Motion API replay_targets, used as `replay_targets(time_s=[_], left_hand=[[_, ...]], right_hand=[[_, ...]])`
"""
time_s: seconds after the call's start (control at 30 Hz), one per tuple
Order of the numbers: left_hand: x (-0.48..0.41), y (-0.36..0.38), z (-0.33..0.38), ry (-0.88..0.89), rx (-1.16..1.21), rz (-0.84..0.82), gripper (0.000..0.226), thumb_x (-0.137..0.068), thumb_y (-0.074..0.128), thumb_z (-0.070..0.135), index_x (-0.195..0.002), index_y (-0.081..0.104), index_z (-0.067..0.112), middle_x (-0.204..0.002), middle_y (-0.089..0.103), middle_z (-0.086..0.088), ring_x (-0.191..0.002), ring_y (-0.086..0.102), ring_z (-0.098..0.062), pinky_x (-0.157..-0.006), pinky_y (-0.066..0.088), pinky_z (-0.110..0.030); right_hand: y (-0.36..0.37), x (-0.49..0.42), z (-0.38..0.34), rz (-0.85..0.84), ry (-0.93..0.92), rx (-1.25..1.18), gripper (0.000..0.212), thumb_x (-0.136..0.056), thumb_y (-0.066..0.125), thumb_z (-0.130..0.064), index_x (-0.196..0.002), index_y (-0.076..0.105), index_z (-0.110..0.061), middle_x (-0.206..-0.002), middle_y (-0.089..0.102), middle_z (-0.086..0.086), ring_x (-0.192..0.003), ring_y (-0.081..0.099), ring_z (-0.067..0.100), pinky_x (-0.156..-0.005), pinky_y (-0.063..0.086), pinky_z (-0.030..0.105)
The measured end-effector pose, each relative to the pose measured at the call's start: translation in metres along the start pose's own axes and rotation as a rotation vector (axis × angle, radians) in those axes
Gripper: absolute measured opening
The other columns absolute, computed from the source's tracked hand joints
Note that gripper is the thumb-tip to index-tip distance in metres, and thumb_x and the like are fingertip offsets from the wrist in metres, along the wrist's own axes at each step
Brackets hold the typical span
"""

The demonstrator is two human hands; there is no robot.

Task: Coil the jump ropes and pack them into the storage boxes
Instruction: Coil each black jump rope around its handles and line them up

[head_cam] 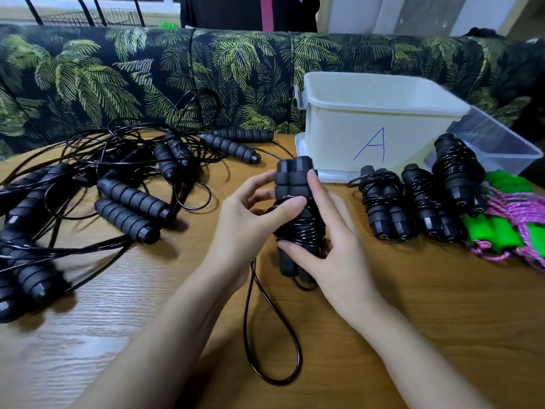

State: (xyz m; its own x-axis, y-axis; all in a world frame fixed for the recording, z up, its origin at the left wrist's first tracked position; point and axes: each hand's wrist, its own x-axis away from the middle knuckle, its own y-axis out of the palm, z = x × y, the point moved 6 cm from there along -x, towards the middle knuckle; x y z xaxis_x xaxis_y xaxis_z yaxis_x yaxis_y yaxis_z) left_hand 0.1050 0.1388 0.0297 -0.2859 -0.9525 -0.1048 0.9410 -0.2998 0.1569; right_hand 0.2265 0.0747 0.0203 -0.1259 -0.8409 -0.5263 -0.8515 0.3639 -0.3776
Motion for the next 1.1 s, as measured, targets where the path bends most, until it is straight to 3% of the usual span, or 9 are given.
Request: replay_targets(time_s=[0.07,0.2,0.43,0.6,0.67,0.8,0.93,1.03,1.1], left_hand=[[-0.001,-0.002,0.001,-0.012,0.018,-0.014,0.059,-0.059,0.079,0.029,-0.116,0.065,0.025,-0.099,0.074,-0.002,-0.086,0.07,-0.008,-0.071,0.052,-0.017],[-0.003,-0.005,0.005,-0.024,0.027,-0.046,0.05,-0.063,0.076,0.029,-0.112,0.066,0.026,-0.097,0.076,-0.002,-0.088,0.071,-0.01,-0.076,0.052,-0.017],[0.0,-0.003,0.005,-0.003,-0.055,-0.043,0.048,-0.07,0.072,0.036,-0.116,0.062,0.025,-0.093,0.076,-0.001,-0.086,0.071,-0.01,-0.074,0.053,-0.018],[-0.004,-0.006,0.01,-0.008,0.003,-0.098,0.048,-0.071,0.07,0.028,-0.118,0.061,0.023,-0.094,0.076,-0.003,-0.087,0.07,-0.01,-0.08,0.053,-0.02],[-0.006,-0.007,0.01,-0.027,0.034,-0.132,0.049,-0.073,0.069,0.025,-0.12,0.061,0.023,-0.098,0.076,-0.004,-0.09,0.069,-0.013,-0.084,0.055,-0.023],[-0.006,-0.008,0.01,-0.033,0.068,-0.113,0.048,-0.075,0.069,0.023,-0.122,0.061,0.019,-0.092,0.075,-0.002,-0.077,0.065,-0.007,-0.068,0.049,-0.015],[-0.005,-0.007,0.005,0.007,0.052,-0.013,0.049,-0.071,0.072,0.028,-0.119,0.063,0.019,-0.088,0.076,-0.002,-0.078,0.065,-0.008,-0.073,0.051,-0.019],[-0.003,-0.009,0.003,0.06,0.008,0.098,0.054,-0.067,0.077,0.033,-0.117,0.064,0.019,-0.085,0.075,-0.002,-0.078,0.067,-0.01,-0.077,0.051,-0.025],[-0.001,-0.011,0.001,0.089,-0.019,0.154,0.054,-0.067,0.083,0.031,-0.116,0.064,0.02,-0.083,0.074,0.0,-0.078,0.067,-0.01,-0.079,0.054,-0.028]], right_hand=[[-0.003,-0.003,0.001,-0.03,0.029,-0.07,0.092,-0.079,0.081,-0.012,-0.151,0.028,-0.035,-0.145,0.044,-0.01,-0.138,0.04,0.006,-0.114,0.033,0.025],[-0.009,-0.007,0.001,-0.076,0.117,-0.278,0.087,-0.078,0.077,-0.017,-0.147,0.03,-0.045,-0.15,0.046,-0.011,-0.137,0.044,0.009,-0.116,0.035,0.043],[-0.003,-0.004,0.001,-0.08,0.109,-0.182,0.088,-0.08,0.074,-0.023,-0.151,0.025,-0.039,-0.153,0.04,-0.013,-0.141,0.037,0.005,-0.117,0.033,0.038],[-0.01,-0.007,-0.002,-0.099,0.122,-0.284,0.087,-0.08,0.075,-0.018,-0.148,0.027,-0.044,-0.151,0.044,-0.017,-0.139,0.041,0.005,-0.117,0.033,0.041],[-0.012,-0.008,-0.002,-0.119,0.139,-0.344,0.086,-0.081,0.075,-0.014,-0.148,0.027,-0.04,-0.143,0.049,-0.026,-0.135,0.045,0.002,-0.115,0.036,0.034],[-0.013,-0.01,0.0,-0.162,0.19,-0.439,0.082,-0.081,0.067,-0.015,-0.148,0.024,-0.034,-0.129,0.054,-0.038,-0.127,0.047,-0.01,-0.102,0.039,0.013],[-0.015,-0.009,0.005,-0.051,0.14,-0.227,0.074,-0.085,0.071,-0.029,-0.148,0.033,-0.037,-0.146,0.039,-0.022,-0.138,0.035,-0.005,-0.116,0.031,0.025],[-0.013,-0.007,0.002,0.049,0.011,-0.009,0.061,-0.09,0.061,-0.016,-0.146,0.04,-0.026,-0.145,0.04,-0.008,-0.133,0.037,-0.005,-0.11,0.028,0.013],[-0.006,-0.005,0.001,0.04,-0.013,0.091,0.057,-0.096,0.054,-0.018,-0.149,0.036,-0.026,-0.153,0.035,-0.002,-0.141,0.032,0.003,-0.111,0.022,0.009]])
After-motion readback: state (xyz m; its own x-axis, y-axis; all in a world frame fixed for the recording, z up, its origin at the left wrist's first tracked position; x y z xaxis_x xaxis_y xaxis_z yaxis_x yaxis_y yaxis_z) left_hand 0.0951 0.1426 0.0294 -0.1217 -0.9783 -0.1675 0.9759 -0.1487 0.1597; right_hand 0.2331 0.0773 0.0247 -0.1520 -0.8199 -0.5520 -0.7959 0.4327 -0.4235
